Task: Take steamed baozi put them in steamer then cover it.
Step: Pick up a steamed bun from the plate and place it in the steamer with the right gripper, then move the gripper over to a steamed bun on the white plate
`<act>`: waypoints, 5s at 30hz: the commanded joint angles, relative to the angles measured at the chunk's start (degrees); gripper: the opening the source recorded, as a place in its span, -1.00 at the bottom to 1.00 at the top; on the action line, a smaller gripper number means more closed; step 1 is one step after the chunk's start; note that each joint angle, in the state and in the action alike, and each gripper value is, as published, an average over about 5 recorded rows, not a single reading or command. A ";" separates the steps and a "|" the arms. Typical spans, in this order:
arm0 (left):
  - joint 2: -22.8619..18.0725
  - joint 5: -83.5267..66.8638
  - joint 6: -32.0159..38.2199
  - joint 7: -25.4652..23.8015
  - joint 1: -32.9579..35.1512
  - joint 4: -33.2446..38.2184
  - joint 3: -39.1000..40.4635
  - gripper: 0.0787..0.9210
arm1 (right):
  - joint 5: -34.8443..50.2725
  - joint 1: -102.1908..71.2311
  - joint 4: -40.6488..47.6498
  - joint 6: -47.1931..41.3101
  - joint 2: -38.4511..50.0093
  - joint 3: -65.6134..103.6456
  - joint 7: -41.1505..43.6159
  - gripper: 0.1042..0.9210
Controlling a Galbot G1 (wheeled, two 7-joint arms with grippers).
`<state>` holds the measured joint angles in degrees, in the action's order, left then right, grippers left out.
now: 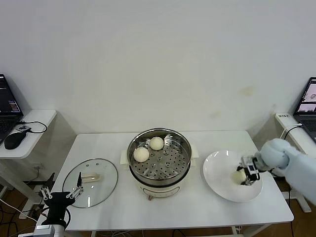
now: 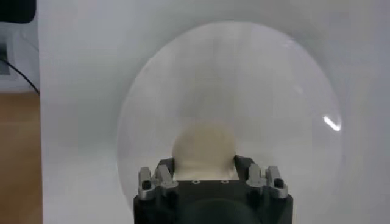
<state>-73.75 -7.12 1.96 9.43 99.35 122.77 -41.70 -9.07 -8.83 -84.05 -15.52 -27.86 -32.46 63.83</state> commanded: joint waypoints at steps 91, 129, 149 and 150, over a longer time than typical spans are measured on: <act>-0.56 -1.27 0.00 0.29 -1.06 2.64 -1.02 0.77 | 13.82 39.73 -4.93 2.84 -18.22 -29.61 -3.99 0.76; 1.69 -0.26 -0.74 0.08 -2.72 0.12 1.52 0.77 | -8.02 -12.57 8.47 5.43 0.97 9.19 -2.66 0.76; 1.22 -0.46 -0.64 0.11 -2.41 -0.57 0.41 0.77 | -13.46 -11.48 18.65 7.99 -10.80 11.59 -5.84 0.76; 1.13 -0.46 -0.60 0.12 -2.45 -0.77 0.42 0.77 | -13.67 -11.33 19.04 8.04 -11.21 11.93 -5.93 0.76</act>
<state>-72.52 -7.55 1.29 9.52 96.92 122.32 -41.34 -20.22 -18.57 -68.75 -8.26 -35.09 -22.74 58.41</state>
